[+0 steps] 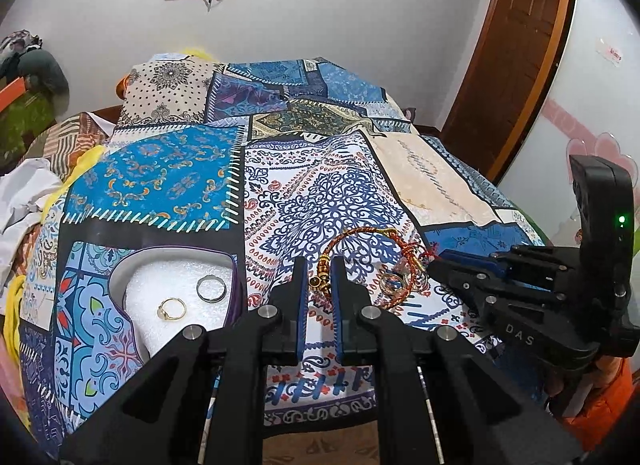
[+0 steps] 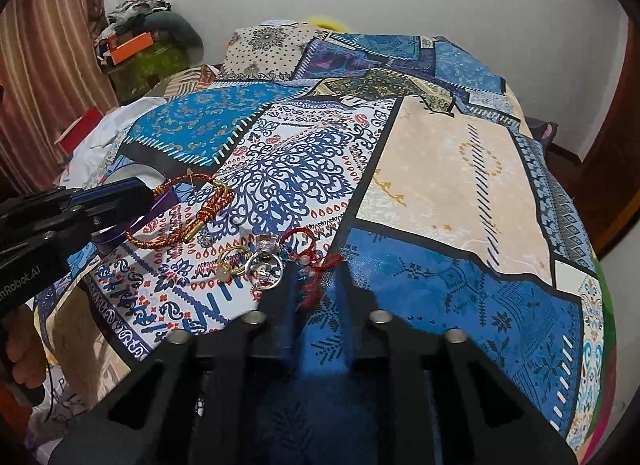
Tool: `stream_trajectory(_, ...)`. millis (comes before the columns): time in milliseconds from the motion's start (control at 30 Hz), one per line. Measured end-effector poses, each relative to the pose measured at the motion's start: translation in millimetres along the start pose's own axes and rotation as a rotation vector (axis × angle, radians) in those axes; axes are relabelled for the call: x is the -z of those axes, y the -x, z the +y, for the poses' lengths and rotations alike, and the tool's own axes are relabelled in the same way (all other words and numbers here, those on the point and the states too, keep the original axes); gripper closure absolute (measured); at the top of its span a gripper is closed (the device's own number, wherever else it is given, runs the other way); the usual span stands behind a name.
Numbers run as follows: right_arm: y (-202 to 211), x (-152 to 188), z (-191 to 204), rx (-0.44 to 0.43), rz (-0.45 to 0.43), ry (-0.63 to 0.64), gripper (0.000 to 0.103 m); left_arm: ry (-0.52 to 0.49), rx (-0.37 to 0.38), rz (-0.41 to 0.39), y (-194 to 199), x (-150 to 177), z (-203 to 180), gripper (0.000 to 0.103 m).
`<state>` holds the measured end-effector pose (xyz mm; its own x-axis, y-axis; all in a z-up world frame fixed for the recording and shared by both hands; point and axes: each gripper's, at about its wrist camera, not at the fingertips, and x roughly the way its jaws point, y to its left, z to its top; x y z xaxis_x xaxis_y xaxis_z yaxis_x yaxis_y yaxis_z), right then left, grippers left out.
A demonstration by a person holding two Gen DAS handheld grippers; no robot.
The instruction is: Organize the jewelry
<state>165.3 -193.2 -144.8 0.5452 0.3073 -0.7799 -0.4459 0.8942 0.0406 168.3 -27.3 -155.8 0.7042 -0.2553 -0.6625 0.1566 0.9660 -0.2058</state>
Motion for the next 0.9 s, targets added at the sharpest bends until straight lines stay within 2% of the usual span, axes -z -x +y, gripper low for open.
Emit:
stream_trajectory(67, 2.1, 0.9, -1.5, -0.004, -0.006, -0.009, 0.096, -0.002, 0.000, -0.003, 1.3, -0.4, -0.9, 0.094)
stream_trajectory(533, 36.6, -5.3, -7.5, 0.014, -0.102, -0.045, 0.096, -0.034, 0.020, -0.048, 27.2, -6.4, -16.4, 0.094)
stream_trajectory(767, 36.5, -4.0, -4.6, 0.018, -0.096, -0.043, 0.096, -0.036, 0.072, 0.015, 22.1, 4.1, -23.4, 0.094)
stream_trajectory(900, 26.5, -0.4, -2.9, 0.021, -0.044, -0.035, 0.096, -0.026, 0.089, 0.069, 16.2, 16.2, -22.4, 0.094)
